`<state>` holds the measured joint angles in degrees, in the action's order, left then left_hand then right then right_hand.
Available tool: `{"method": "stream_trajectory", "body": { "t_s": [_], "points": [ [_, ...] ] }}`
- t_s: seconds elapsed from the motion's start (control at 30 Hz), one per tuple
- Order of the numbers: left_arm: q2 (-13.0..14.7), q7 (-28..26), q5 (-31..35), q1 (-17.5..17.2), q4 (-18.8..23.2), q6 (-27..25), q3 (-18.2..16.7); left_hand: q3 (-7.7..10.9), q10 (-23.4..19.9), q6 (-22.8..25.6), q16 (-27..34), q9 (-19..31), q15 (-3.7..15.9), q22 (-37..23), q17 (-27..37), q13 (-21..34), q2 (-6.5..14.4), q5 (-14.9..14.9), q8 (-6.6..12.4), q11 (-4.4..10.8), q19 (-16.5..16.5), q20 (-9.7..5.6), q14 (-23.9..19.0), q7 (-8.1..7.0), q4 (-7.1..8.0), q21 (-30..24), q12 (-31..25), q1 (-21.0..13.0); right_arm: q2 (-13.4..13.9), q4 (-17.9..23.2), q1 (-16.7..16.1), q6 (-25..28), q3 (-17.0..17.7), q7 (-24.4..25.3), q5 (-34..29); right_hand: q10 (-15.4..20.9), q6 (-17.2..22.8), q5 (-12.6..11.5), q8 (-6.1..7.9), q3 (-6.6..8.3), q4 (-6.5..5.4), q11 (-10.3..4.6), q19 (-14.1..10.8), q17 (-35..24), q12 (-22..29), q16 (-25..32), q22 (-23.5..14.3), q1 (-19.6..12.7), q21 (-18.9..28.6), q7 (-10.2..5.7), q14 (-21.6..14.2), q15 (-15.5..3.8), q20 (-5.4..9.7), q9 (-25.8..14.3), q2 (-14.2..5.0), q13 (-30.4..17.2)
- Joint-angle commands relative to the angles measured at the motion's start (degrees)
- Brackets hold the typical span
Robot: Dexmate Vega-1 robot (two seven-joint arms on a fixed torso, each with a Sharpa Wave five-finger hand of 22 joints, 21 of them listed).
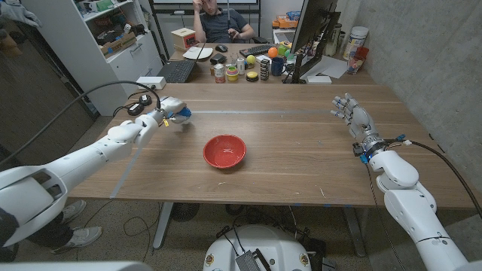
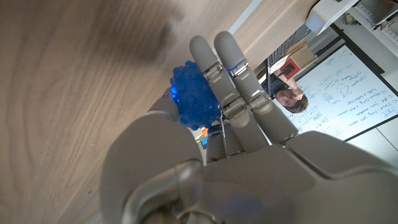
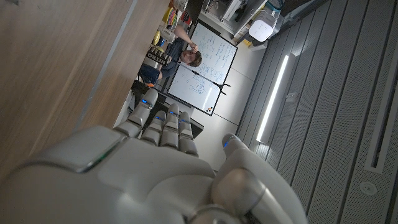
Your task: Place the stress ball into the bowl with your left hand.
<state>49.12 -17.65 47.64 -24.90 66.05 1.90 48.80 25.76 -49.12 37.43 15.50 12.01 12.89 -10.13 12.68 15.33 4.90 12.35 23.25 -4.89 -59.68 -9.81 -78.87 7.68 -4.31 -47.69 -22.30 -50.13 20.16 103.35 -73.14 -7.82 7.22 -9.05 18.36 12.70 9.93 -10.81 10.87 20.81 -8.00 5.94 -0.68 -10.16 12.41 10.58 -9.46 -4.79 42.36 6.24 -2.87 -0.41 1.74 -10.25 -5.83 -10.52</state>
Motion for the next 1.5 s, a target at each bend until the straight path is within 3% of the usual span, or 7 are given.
{"method": "stream_trajectory", "body": {
  "t_s": [0.03, 0.3, 0.97, 1.5],
  "points": [
    [1.64, -7.29, -2.75, -2.94, 4.08, 1.9, -4.05, 4.07, -17.18, 11.92, 0.06, -0.1, -0.06, -0.08, 0.06, -0.08, -0.44, 0.53, 0.44, 16.53, -1.0, -0.74, -0.28, -7.13, 3.73, -0.2, 0.0, -0.33, 0.09, -0.17, -0.12, -0.82, -0.24, 0.04, 0.0, 0.38, 0.45, -0.41, -0.02, 0.17, -0.01, -0.02, -0.24, -0.08, 0.05, -0.02, -0.32, 0.41, -0.1, -0.02, -0.33, -0.1, 3.29, -0.13, -1.49, -0.1],
    [2.58, -11.46, -3.75, -4.79, 6.01, 4.89, -6.59, 5.03, -16.35, 11.73, -1.4, -0.47, 0.06, 0.01, -1.25, -0.86, -0.79, 0.54, -0.13, 16.51, -1.42, -0.87, 0.75, -7.38, 3.94, 0.22, 1.19, -0.37, 0.15, 0.19, -0.67, -1.12, -0.21, 0.21, 0.0, 0.4, 0.44, -0.41, -0.04, 0.19, -0.02, 0.03, -0.31, -0.08, 0.03, -0.03, -0.33, 0.43, -0.29, -0.06, -0.31, -0.12, 3.29, -0.13, -1.49, -0.1],
    [4.12, -13.24, -4.33, -8.06, 11.06, 11.26, -10.74, 6.2, -15.3, 11.69, -2.98, -0.46, 0.22, 0.06, -1.94, -1.63, -1.29, 0.44, -0.38, 16.57, -1.01, -1.05, 2.11, -8.28, 3.72, 1.16, 2.76, -0.87, -0.28, 1.82, -3.48, -2.89, 0.47, 0.84, -0.09, 0.42, 0.47, -0.42, -0.06, 0.2, -0.06, 0.0, -0.47, -0.09, -0.02, -0.05, -0.34, 0.51, -0.77, -0.03, -0.3, -0.04, 3.26, -0.13, -1.48, -0.1],
    [5.88, -15.53, -0.58, -10.8, 16.49, 18.03, -13.08, 6.67, -14.85, 11.58, -3.42, -0.36, 0.32, 0.01, -1.99, -1.68, -1.63, 0.37, -0.43, 16.6, -0.68, -1.16, 2.52, -8.9, 3.29, 1.52, 3.31, -1.38, -0.68, 2.89, -5.5, -4.39, 0.97, 1.15, -0.18, 0.48, 0.49, -0.42, -0.07, 0.19, -0.1, -0.07, -0.53, -0.09, -0.02, -0.05, -0.35, 0.6, -1.1, -0.07, -0.3, -0.1, 3.28, -0.13, -1.43, -0.1]
  ]
}}
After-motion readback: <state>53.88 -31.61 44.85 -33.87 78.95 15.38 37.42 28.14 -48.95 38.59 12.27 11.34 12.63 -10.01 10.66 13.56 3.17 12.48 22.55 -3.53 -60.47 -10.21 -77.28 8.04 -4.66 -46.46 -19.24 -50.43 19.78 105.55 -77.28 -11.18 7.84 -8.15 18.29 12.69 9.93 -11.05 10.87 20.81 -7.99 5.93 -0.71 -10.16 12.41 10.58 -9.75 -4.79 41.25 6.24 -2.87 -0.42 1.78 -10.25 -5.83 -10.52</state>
